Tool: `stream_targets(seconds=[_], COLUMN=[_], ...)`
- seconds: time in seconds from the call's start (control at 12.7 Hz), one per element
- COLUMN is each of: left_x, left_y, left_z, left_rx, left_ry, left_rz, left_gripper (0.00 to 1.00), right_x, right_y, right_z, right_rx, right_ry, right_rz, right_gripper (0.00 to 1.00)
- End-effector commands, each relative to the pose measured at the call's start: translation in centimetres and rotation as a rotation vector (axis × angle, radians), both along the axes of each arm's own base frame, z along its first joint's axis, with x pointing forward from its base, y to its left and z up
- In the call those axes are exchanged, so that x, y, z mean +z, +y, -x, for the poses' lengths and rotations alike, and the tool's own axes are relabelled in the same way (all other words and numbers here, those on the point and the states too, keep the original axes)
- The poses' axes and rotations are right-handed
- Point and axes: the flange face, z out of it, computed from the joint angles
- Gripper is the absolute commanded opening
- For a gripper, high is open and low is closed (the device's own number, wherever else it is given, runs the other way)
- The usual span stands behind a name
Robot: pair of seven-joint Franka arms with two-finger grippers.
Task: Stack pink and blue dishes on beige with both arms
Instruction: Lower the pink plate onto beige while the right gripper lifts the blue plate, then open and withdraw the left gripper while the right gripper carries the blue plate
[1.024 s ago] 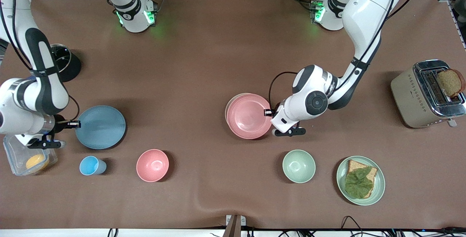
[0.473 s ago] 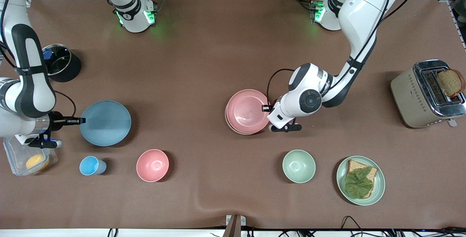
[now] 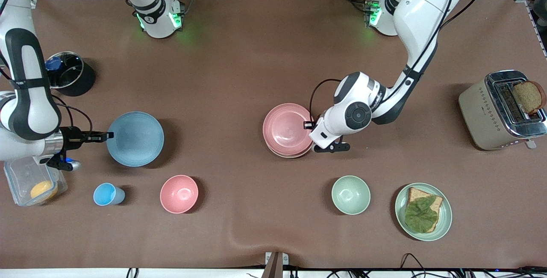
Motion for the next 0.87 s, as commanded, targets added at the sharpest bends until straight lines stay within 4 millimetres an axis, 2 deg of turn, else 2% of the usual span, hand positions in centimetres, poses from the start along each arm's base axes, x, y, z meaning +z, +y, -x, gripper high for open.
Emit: stream_targets(seconds=[0.0, 0.08, 0.16, 0.24, 0.32, 0.47, 0.55, 0.63, 0.71, 0.79], left_x=[0.2, 0.2, 0.8, 1.8, 4.9, 11.6, 15.0, 18.0, 21.4, 25.6], left_y=[-0.1, -0.1, 0.1, 0.4, 1.2, 7.0, 10.6, 13.7, 16.0, 18.3], left_z=[0.1, 0.0, -0.2, -0.6, -1.4, -3.8, -4.8, -5.3, -5.1, -4.9], left_rx=[0.012, 0.026, 0.041, 0.059, 0.079, 0.143, 0.173, 0.177, 0.182, 0.213], left_ry=[-0.019, -0.018, -0.025, -0.04, -0.078, -0.136, -0.174, -0.21, -0.242, -0.284], left_rz=[-0.015, -0.017, -0.019, -0.018, -0.018, -0.051, -0.081, -0.112, -0.128, -0.139], left_gripper=[0.03, 0.59, 1.0, 1.0, 1.0, 1.0, 1.0, 1.0, 1.0, 1.0], right_x=[0.1, 0.0, 0.0, 0.0, 0.0, 0.0, -0.2, -0.1, -0.2, -0.5], right_y=[1.5, 2.3, 3.1, 4.2, 5.3, 8.2, 10.0, 12.4, 14.9, 17.3], right_z=[0.1, 0.2, 0.2, 0.1, 0.0, -0.1, -0.1, -0.2, -0.3, 0.0], right_rx=[-0.053, -0.064, -0.077, -0.089, -0.105, -0.126, -0.137, -0.145, -0.161, -0.178], right_ry=[0.048, 0.064, 0.081, 0.095, 0.108, 0.139, 0.157, 0.176, 0.204, 0.229], right_rz=[-0.058, -0.077, -0.084, -0.09, -0.1, -0.14, -0.15, -0.157, -0.159, -0.165], right_gripper=[0.0, 0.0, 0.0, 0.0, 0.0, 0.0, 0.0, 0.0, 0.0, 0.0])
